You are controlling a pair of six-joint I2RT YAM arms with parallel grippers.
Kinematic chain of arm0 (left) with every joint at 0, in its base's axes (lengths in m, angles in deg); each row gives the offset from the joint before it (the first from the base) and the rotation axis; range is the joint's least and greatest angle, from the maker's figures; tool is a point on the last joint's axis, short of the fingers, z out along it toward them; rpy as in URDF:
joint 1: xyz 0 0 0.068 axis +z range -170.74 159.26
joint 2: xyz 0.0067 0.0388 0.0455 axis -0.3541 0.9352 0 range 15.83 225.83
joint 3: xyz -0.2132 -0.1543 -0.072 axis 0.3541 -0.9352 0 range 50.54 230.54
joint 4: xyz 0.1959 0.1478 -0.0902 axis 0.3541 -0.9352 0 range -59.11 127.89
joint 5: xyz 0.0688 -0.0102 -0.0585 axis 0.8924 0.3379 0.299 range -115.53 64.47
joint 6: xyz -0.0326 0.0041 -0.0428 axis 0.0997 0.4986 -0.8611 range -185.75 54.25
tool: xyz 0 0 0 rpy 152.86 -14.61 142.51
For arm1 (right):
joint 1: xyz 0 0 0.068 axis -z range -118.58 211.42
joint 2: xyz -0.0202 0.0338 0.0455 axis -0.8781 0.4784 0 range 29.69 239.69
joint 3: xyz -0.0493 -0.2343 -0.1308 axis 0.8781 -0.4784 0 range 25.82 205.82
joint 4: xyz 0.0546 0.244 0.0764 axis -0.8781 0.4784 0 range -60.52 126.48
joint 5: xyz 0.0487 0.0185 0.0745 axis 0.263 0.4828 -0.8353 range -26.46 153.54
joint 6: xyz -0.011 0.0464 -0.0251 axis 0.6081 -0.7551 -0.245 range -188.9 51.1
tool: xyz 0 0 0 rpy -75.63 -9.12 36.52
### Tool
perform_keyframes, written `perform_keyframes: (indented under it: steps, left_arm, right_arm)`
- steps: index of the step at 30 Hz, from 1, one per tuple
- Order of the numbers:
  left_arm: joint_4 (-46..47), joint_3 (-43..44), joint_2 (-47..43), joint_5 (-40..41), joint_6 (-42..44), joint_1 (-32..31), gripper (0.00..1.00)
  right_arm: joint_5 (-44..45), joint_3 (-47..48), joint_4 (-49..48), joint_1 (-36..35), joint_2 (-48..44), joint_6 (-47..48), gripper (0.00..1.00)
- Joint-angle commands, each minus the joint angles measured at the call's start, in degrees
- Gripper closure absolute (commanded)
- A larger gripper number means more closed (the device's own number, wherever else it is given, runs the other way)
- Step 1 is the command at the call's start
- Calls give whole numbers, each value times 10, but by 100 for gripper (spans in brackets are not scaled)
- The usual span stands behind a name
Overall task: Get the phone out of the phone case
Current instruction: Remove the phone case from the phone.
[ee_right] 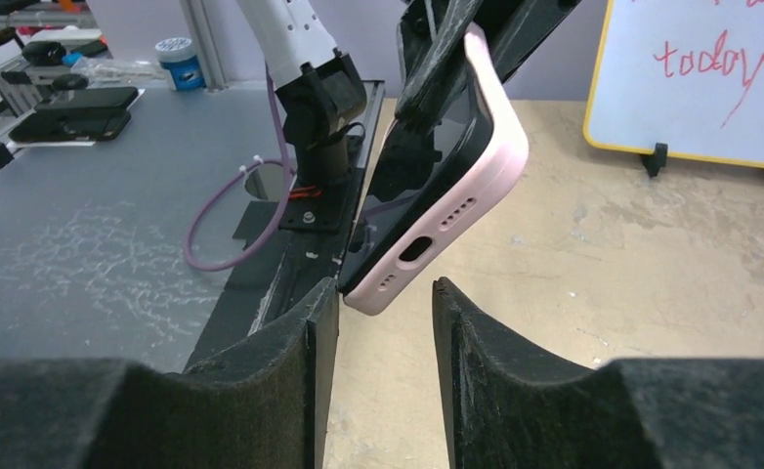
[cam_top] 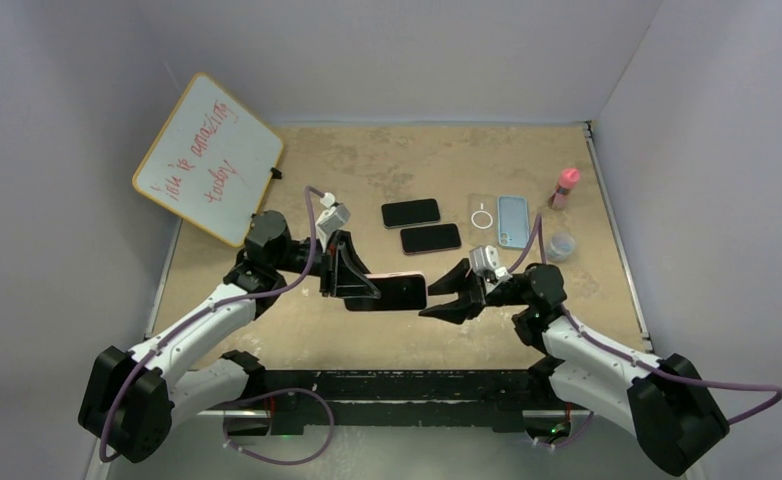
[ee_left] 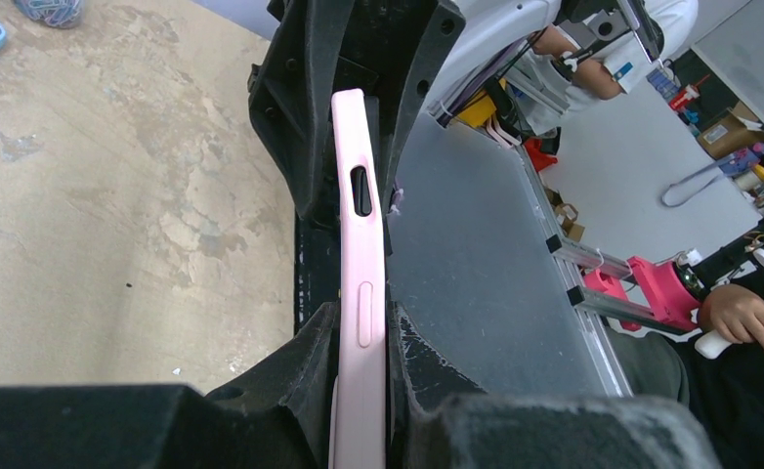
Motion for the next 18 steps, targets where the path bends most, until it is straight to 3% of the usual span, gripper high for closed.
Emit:
perform_keyframes:
  steps: [1, 18]
  left_arm:
    - [10, 42, -3, -21, 19, 3, 100]
    - [-46, 60, 3, -23, 57, 3, 100]
  right_arm:
    - [-23, 21, 2, -8, 0, 35, 58]
    - [-18, 37, 25, -11, 8, 51, 59]
